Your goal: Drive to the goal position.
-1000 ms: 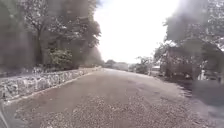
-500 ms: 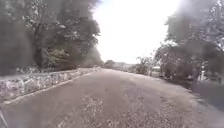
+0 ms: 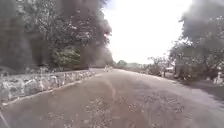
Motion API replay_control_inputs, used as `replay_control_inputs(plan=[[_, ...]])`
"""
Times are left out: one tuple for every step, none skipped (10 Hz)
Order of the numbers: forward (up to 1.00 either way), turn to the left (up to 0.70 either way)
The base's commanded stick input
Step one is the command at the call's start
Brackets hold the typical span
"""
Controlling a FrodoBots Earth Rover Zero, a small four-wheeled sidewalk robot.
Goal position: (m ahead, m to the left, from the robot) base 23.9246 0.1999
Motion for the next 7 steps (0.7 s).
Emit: replay_control_inputs(plan=[[0.7,0.0],[0.7,0.0],[0.7,0.0],[0.7,0.0],[0.7,0.0],[0.7,0.0],[0.7,0.0]])
